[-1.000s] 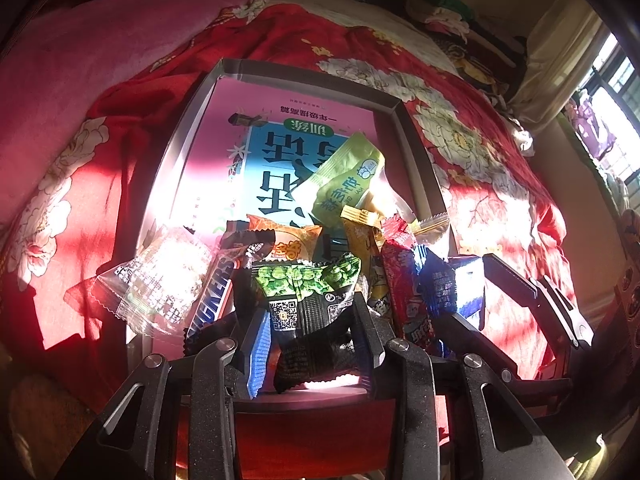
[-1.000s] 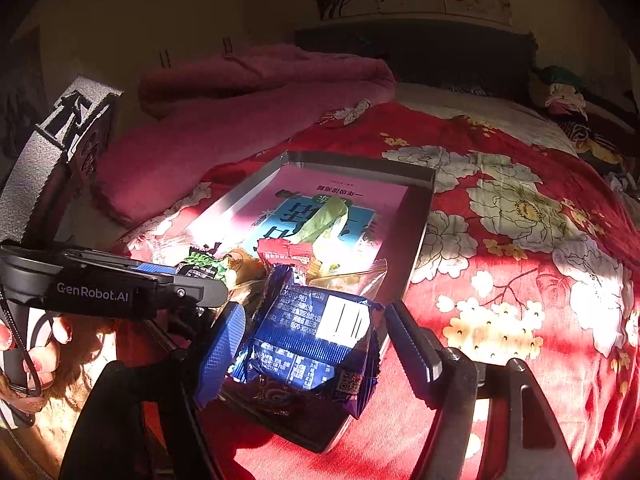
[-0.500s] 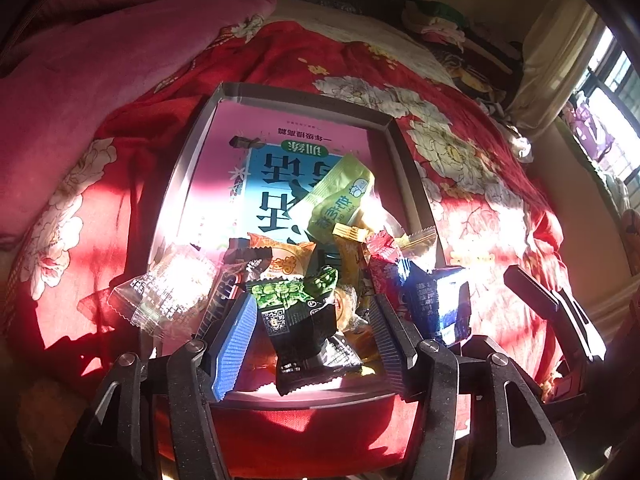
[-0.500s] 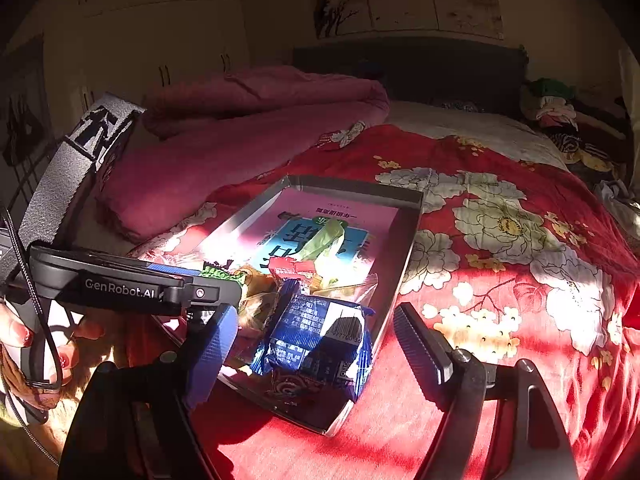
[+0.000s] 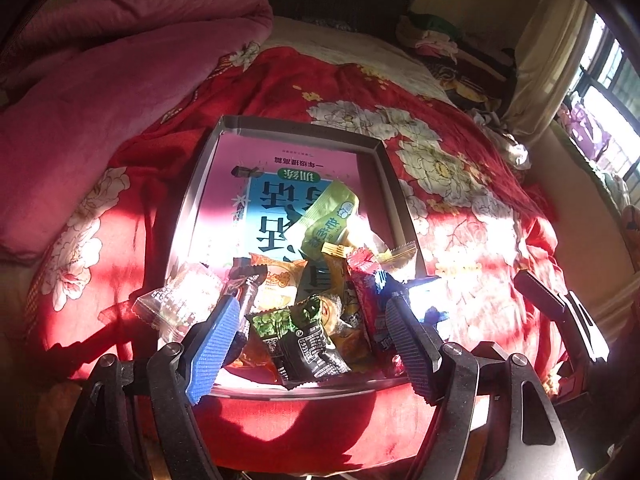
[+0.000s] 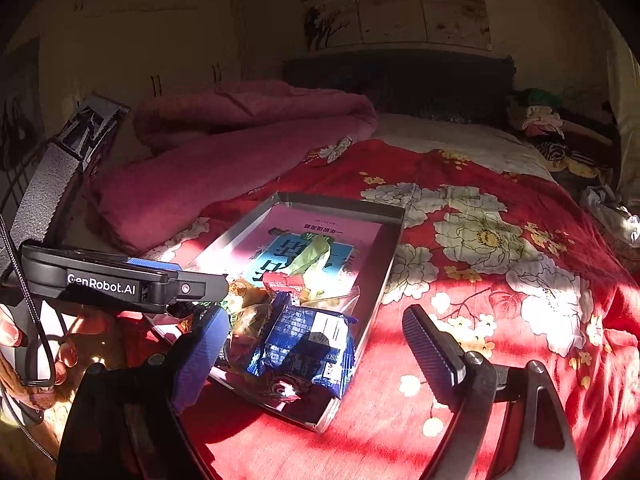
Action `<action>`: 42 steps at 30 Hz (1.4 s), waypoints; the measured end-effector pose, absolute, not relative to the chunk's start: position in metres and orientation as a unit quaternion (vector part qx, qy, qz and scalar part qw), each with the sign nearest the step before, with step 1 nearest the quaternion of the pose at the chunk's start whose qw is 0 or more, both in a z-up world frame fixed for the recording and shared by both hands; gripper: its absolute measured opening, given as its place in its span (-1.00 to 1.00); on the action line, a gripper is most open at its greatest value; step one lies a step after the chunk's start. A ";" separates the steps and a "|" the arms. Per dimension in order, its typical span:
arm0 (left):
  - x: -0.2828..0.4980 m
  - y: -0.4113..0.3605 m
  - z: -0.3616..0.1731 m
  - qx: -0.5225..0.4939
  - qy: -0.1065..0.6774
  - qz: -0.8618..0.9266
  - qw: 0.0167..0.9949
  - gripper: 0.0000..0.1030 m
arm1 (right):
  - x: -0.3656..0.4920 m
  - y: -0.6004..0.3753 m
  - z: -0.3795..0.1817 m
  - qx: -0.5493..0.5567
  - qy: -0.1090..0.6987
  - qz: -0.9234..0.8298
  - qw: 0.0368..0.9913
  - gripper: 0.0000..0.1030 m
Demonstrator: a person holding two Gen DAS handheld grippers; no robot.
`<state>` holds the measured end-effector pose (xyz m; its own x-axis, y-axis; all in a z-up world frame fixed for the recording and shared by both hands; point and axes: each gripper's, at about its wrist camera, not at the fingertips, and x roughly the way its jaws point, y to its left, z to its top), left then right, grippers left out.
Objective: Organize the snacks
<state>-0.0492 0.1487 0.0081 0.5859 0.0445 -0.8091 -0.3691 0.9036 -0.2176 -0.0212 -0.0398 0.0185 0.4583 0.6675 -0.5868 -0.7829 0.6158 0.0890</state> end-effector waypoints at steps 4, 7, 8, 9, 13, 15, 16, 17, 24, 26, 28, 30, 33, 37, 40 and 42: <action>-0.062 0.141 0.018 -0.183 0.435 0.129 0.872 0.54 | -0.028 -0.048 0.029 -0.087 0.298 0.434 0.846 0.84; -0.074 0.131 0.020 -0.176 0.438 0.133 0.872 0.55 | -0.035 -0.056 0.037 -0.081 0.302 0.437 0.844 0.91; -0.078 0.128 0.020 -0.172 0.440 0.134 0.871 0.55 | -0.037 -0.060 0.039 -0.080 0.303 0.436 0.844 0.93; -0.083 0.125 0.020 -0.171 0.441 0.133 0.871 0.55 | -0.038 -0.063 0.041 -0.079 0.307 0.435 0.843 0.94; -0.099 0.113 0.020 -0.173 0.444 0.134 0.869 0.55 | -0.044 -0.076 0.042 -0.073 0.326 0.425 0.841 0.96; -0.105 0.109 0.020 -0.172 0.443 0.136 0.869 0.55 | -0.048 -0.083 0.040 -0.075 0.334 0.418 0.841 0.96; -0.107 0.108 0.021 -0.172 0.443 0.138 0.869 0.55 | -0.049 -0.085 0.040 -0.074 0.339 0.416 0.840 0.96; -0.110 0.107 0.021 -0.173 0.442 0.138 0.869 0.55 | -0.051 -0.087 0.039 -0.074 0.341 0.414 0.841 0.96; -0.119 0.101 0.022 -0.173 0.444 0.131 0.870 0.55 | -0.059 -0.090 0.040 -0.084 0.342 0.413 0.840 0.97; -0.120 0.100 0.023 -0.171 0.443 0.132 0.870 0.55 | -0.062 -0.089 0.041 -0.085 0.340 0.415 0.840 0.97; -0.122 0.100 0.023 -0.172 0.442 0.131 0.870 0.55 | -0.063 -0.089 0.041 -0.086 0.339 0.417 0.839 0.97; -0.122 0.100 0.024 -0.172 0.441 0.132 0.871 0.55 | -0.065 -0.088 0.040 -0.086 0.339 0.418 0.838 0.97; -0.122 0.100 0.024 -0.171 0.441 0.131 0.871 0.55 | -0.066 -0.087 0.039 -0.087 0.341 0.419 0.837 0.97; -0.122 0.100 0.024 -0.167 0.439 0.130 0.873 0.55 | -0.067 -0.086 0.040 -0.088 0.340 0.421 0.837 0.97; -0.122 0.100 0.025 -0.167 0.438 0.130 0.874 0.55 | -0.067 -0.086 0.039 -0.090 0.338 0.422 0.836 0.97; -0.122 0.100 0.025 -0.167 0.438 0.131 0.874 0.55 | -0.068 -0.086 0.039 -0.090 0.338 0.423 0.836 0.97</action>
